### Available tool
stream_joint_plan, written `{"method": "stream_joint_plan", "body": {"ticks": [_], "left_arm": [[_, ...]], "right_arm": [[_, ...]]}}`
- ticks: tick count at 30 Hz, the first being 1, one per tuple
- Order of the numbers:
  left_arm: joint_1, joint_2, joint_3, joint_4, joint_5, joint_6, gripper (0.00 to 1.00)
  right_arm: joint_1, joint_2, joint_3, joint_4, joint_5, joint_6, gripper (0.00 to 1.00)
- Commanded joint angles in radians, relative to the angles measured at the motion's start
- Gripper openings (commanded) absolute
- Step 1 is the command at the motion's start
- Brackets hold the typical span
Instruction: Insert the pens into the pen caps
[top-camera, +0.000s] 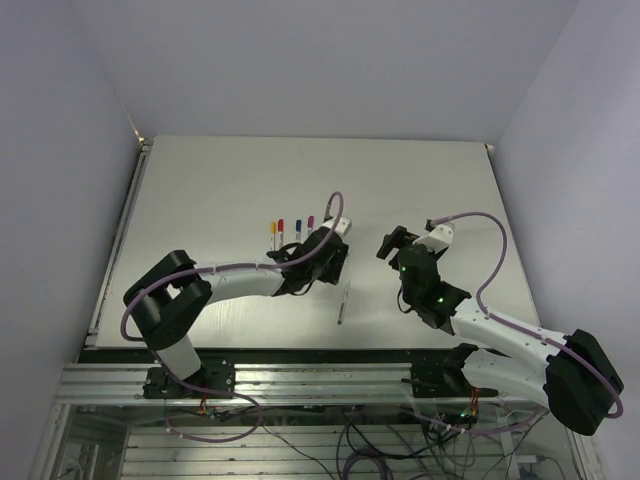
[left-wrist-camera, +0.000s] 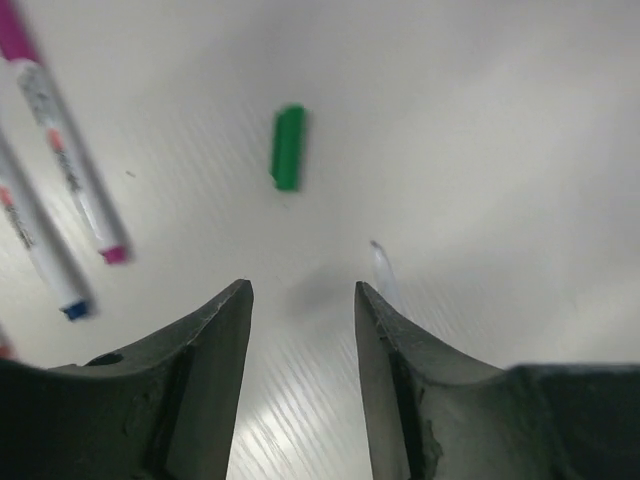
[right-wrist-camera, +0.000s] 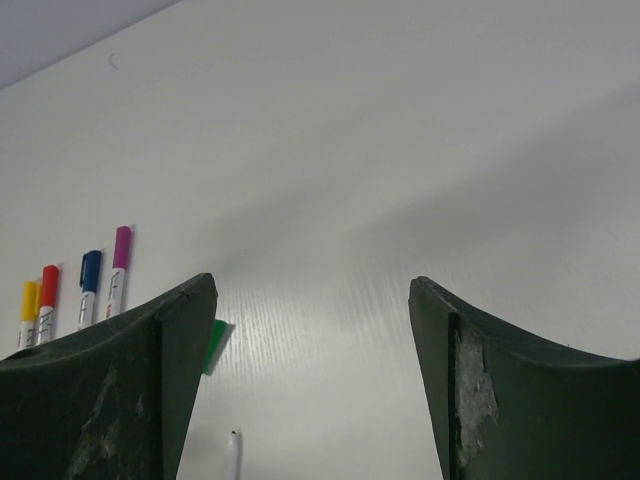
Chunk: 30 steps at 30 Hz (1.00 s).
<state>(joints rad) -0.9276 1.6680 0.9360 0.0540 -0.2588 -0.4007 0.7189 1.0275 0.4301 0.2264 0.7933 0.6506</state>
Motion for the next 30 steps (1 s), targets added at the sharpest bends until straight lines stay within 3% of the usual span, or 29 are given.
{"method": "stream_joint_plan", "body": {"ticks": [1,3,14,30], "left_arm": [[-0.049,-0.01,0.042,-0.121,0.093,0.017,0.68],[-0.068,-0.012,0.047,-0.135,0.111,0.015,0.77],[-0.148,0.029,0.096,-0.266,0.065,0.008,0.77],[-0.204,0.125,0.122,-0.314,-0.001,-0.017,0.67]], "right_arm": [[-0.004,-0.009,0.007,-0.021,0.044,0.03,0.77],[-0.004,-0.006,0.008,-0.025,0.042,0.034,0.77],[-0.004,-0.015,0.005,-0.029,0.037,0.045,0.76],[-0.005,-0.018,-0.01,-0.024,0.055,0.047,0.76]]}}
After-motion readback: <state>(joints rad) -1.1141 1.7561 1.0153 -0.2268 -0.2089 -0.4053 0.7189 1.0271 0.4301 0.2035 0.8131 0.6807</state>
